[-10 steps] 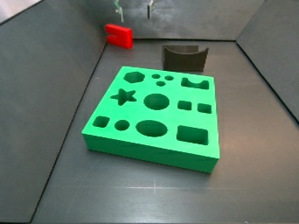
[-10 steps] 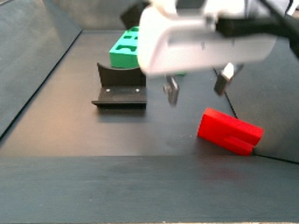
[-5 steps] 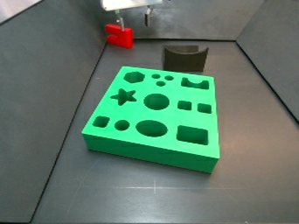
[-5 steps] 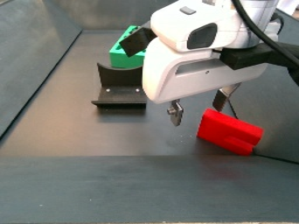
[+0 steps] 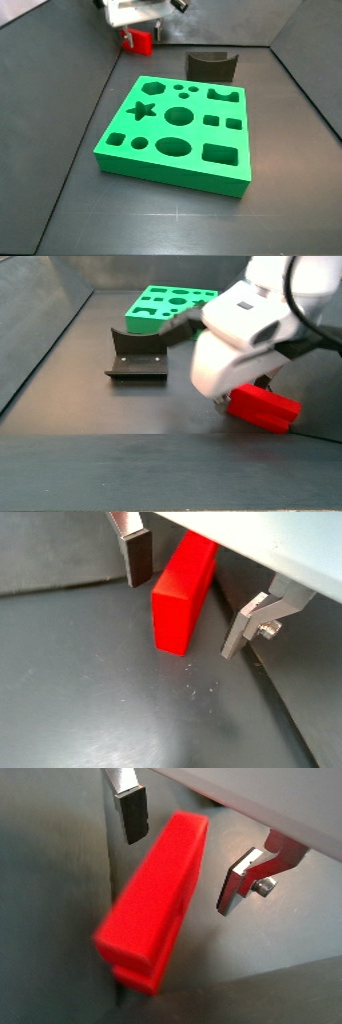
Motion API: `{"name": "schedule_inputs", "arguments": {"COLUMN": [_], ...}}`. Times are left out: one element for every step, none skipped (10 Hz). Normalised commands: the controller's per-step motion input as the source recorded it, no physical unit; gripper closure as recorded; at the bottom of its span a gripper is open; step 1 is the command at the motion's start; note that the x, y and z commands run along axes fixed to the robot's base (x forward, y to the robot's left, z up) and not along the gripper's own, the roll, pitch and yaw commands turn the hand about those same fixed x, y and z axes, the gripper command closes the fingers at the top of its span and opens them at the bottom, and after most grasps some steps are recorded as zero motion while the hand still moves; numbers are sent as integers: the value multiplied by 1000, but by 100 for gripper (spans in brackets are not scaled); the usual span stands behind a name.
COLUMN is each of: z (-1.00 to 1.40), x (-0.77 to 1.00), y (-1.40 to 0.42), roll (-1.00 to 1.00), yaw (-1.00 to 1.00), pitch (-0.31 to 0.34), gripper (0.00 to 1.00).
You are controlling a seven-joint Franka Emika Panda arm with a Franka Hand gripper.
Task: Pick up the double-square object. Move up. Place the double-square object on the fixture. Regrasp the double-square object. Move to above the board. Insert the double-square object.
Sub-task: Pick up the double-square object.
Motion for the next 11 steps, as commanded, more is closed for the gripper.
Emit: {"name": "schedule_inputs", "arguments": {"z": [0,0,0,0,0,0,0,0,0,0,0], "x": [31,-9,0,0,0,0,0,0,0,0,0], "y": [0,0,0,0,0,0,0,0,0,0,0], "roll": [23,0,0,0,0,0,0,0,0,0,0], "yaw": [0,0,0,0,0,0,0,0,0,0,0], "pitch": [34,-11,0,0,0,0,0,0,0,0,0], "gripper": [0,0,0,100,100,100,100,100,100,100,100]}}
